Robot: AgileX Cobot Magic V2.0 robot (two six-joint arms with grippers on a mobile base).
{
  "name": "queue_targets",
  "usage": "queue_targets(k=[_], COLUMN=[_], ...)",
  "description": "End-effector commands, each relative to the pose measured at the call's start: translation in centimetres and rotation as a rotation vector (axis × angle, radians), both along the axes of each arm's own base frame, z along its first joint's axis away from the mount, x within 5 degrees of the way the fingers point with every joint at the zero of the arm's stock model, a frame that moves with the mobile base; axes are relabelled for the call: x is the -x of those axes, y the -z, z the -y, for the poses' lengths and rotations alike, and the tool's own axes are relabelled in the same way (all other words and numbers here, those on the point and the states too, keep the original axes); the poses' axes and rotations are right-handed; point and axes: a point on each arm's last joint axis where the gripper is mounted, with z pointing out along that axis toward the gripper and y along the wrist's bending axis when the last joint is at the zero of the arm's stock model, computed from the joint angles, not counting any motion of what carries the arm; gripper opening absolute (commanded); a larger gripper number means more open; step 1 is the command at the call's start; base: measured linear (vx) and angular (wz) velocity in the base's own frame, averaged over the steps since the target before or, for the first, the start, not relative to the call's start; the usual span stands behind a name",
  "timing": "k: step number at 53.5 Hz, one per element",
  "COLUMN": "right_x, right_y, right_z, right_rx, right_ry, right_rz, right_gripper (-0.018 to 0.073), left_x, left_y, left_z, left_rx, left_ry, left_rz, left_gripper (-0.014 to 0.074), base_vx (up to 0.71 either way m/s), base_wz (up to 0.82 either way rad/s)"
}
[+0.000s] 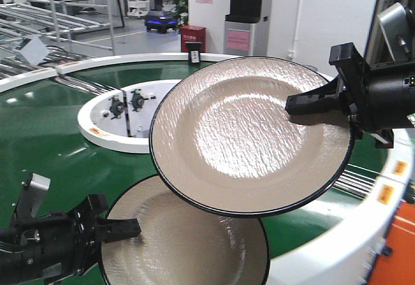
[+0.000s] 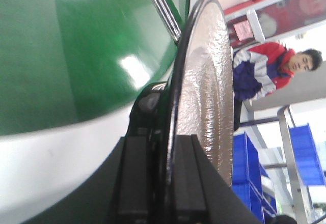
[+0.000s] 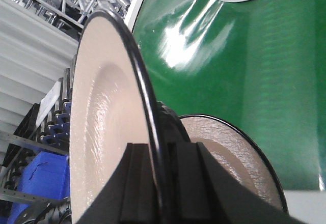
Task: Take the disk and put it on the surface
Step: 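Hold both plates while the base drives to the steel table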
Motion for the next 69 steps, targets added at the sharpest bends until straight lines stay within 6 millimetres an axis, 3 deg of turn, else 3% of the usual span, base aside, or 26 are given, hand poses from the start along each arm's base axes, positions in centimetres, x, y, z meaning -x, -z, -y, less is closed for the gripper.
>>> queue_targets(k=[1, 40, 69], right_x=[1.24, 1.24, 1.36], right_y=[-3.25, -3.25, -3.33], right_z=[-0.10, -0.10, -0.11], right_rx=[-0.125, -0.125, -0.126], right_ry=[0.031, 0.031, 0.028], right_rz=[0.098, 0.098, 0.099], right_gripper=[-0.0008, -0.0008, -0.0008], left_x=[0.34, 0.36, 0.36], left_y=[-3.01, -3.02, -3.02], left_z=[0.36, 0.38, 0.38], left_rx=[0.175, 0.176, 0.176], left_ry=[-0.006, -0.003, -0.003], left_rz=[0.041, 0.042, 0.042], left_gripper=[0.0001, 0.0001, 0.0001], base_vx=[-0.28, -0.19, 0.02], base_wz=[-0.25, -0.57, -0.62])
